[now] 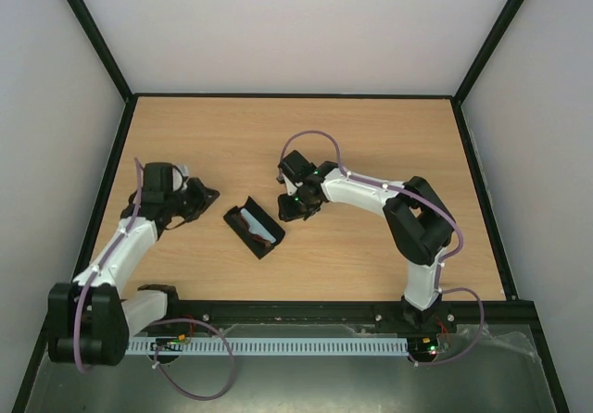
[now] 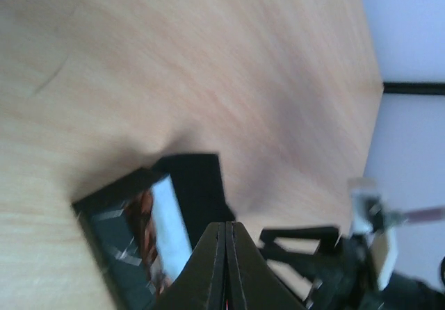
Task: Organize the sunglasses
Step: Adjust the sunglasses case at the center of the board.
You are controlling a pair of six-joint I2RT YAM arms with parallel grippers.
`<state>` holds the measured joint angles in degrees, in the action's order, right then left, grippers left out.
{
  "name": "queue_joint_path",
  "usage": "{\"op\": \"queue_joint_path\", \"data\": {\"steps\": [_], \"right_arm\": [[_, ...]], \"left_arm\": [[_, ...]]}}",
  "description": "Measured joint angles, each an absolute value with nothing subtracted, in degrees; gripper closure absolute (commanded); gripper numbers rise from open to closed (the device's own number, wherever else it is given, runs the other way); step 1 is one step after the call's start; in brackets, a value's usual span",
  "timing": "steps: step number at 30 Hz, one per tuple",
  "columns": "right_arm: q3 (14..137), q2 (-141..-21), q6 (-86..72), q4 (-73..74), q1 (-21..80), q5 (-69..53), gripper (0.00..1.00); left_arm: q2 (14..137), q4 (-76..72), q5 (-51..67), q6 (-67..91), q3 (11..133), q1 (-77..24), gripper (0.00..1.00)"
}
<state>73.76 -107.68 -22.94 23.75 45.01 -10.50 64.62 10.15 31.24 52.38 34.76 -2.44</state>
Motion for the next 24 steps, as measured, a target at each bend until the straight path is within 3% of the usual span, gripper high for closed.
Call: {"op": "queue_joint_path", "data": {"steps": [10,24], "right_arm": [[75.6,-107.9,-22.8,23.6,45.0,-13.2,0.68],[75.6,-108.0,-25.1,19.8,45.5,-19.8,0.77]], "left_arm": [[53.4,19.4,33.4,53.2,20.6,-4.0,0.98],[59.4,12.3,32.5,56.8,17.3,-10.3,0.98]]}}
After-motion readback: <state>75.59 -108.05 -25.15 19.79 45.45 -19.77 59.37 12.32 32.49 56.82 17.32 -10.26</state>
